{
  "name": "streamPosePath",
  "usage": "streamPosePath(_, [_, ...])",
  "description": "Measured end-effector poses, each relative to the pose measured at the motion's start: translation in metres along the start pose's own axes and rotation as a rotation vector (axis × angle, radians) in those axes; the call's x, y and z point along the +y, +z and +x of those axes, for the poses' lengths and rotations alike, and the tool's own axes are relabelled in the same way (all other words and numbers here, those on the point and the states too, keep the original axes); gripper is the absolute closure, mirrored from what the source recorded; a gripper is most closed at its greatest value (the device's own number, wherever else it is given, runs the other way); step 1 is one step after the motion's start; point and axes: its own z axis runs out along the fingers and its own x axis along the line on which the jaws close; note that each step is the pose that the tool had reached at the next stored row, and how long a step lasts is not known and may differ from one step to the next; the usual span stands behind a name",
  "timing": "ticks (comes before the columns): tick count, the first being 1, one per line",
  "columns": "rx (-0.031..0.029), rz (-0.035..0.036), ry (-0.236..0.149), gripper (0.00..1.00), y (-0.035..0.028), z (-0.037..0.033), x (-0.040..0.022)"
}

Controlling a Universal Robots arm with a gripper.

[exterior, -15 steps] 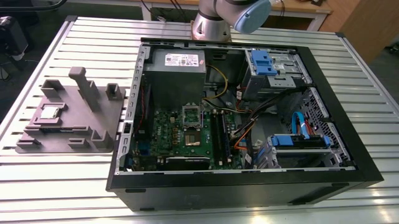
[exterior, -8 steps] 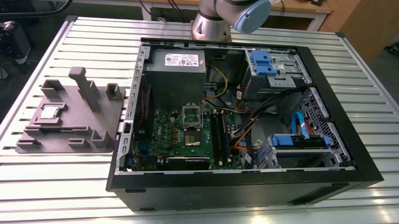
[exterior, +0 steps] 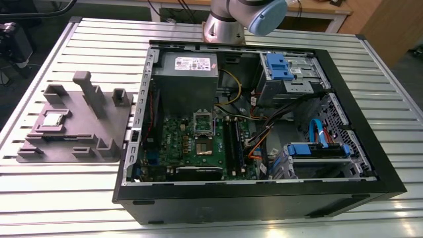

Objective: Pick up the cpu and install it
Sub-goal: 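Pick up the cpu and move it towards the insertion slot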

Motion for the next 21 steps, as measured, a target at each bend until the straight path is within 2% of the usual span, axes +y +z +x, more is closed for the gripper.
streamPosePath(5, [0.0002, -0.0002, -0.009, 0.35, 0.0014, 0.0, 0.0])
streamPosePath(11, [0.0007, -0.0001, -0.016, 0.35, 0.0117, -0.0011, -0.0006])
streamPosePath(12, [0.0008, -0.0002, -0.016, 0.35, 0.0158, -0.0018, -0.0009])
streamPosePath(15, [0.0009, -0.0001, -0.016, 0.35, 0.0207, -0.0043, -0.0015])
streamPosePath(18, [0.0006, -0.0004, -0.016, 0.35, 0.0241, -0.0067, -0.0016])
streamPosePath(21, [0.0009, -0.0003, -0.016, 0.35, 0.024, -0.0067, -0.0016])
